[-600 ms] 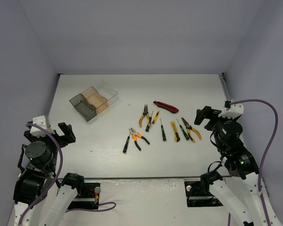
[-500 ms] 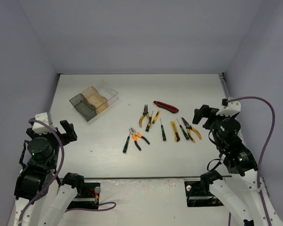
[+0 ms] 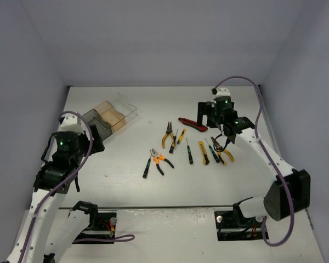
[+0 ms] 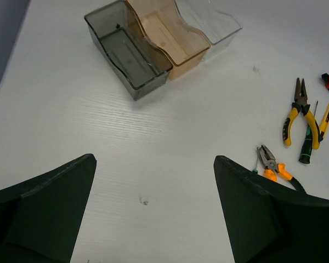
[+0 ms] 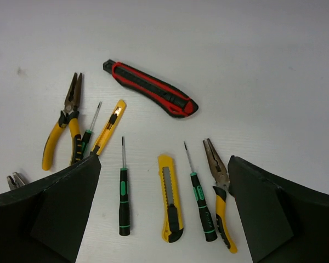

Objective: Sort the tools into containers

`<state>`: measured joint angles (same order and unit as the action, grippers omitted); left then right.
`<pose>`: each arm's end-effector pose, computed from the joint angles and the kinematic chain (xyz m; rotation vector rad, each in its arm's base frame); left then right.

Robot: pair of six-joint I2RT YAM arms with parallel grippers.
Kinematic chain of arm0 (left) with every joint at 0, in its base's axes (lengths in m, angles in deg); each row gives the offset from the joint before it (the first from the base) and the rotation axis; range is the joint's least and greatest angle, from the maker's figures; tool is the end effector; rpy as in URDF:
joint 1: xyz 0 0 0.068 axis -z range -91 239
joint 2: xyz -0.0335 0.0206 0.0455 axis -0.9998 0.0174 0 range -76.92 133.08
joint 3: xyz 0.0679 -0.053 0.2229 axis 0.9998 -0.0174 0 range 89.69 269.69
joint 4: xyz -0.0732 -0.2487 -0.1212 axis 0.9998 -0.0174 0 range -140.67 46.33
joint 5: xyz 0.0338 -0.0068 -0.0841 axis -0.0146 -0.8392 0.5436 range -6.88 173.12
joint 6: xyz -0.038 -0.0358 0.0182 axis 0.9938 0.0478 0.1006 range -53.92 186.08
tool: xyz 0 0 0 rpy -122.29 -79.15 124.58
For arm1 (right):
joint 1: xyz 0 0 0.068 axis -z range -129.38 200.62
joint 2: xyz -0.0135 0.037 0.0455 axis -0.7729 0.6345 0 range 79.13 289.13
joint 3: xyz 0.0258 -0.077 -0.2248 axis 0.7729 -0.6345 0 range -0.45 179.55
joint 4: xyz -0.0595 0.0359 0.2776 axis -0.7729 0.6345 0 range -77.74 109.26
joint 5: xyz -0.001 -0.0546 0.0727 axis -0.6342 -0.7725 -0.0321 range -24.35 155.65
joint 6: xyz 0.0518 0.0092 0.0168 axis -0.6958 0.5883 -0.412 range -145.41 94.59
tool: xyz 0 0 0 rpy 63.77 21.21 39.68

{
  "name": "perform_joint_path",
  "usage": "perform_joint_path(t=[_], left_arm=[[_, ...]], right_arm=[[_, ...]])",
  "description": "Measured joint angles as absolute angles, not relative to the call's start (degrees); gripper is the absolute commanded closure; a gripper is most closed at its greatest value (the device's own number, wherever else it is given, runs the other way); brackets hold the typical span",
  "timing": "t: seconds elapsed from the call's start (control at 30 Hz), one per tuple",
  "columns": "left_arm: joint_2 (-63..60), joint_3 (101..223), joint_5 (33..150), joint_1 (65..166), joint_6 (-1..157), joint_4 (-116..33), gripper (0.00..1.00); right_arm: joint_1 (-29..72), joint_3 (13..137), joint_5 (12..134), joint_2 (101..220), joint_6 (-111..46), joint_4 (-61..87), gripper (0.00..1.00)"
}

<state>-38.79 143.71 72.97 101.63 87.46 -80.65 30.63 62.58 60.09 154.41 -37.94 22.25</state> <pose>0.1849 -0.0347 0.3468 -0.2652 1.9209 -0.2241 0.3233 0.1138 0.2938 -0.0639 1.9664 0.2779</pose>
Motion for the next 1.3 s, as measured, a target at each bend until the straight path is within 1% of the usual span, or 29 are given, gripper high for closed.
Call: perform_joint_path(t=[0.07,0.17,0.3,0.43,0.57,0.73,0.87,0.93,1.03,1.17,1.3], left_arm=[[-36.25,143.57,74.87,101.61,87.61,-79.51,0.13],[-34.41,142.25,77.55,100.82,87.60,-78.01,0.13],[-34.29,140.66,79.99,98.00,87.64,-78.04,0.13],[-34.60,140.56,80.91,97.38,87.65,-77.98,0.13],[-34.81,140.56,81.68,97.38,87.65,-77.96,0.13],[-32.67,140.71,82.96,97.68,88.17,-77.60,0.13],[-26.30,144.65,83.55,102.19,89.38,-77.64,0.13],[-20.73,148.63,82.16,106.26,90.04,-77.79,0.13],[-10.35,156.26,79.36,113.90,91.25,-77.29,0.13],[2.34,164.79,78.24,119.71,94.99,-76.50,0.13],[11.48,166.62,76.87,122.74,101.47,-75.53,0.13]], right_arm=[[30.58,63.78,61.85,159.18,-37.34,22.72,0.02],[30.21,65.53,64.76,164.64,-37.14,22.43,0.11],[28.12,66.48,65.99,169.62,-37.48,21.45,0.19],[23.96,67.45,66.05,174.45,-38.67,19.63,0.28],[20.19,69.18,65.56,179.21,-40.01,18.37,0.30],[18.47,69.46,63.75,181.00,-41.37,17.49,0.27],[19.07,68.28,60.17,178.53,-41.93,16.75,0.25],[19.59,65.88,58.58,175.26,-42.16,16.01,0.24],[20.74,60.93,56.47,167.27,-42.62,16.42,0.24],[22.67,55.35,55.39,154.98,-43.55,16.27,0.23],[23.67,50.78,55.41,144.86,-44.67,16.44,0.23]])
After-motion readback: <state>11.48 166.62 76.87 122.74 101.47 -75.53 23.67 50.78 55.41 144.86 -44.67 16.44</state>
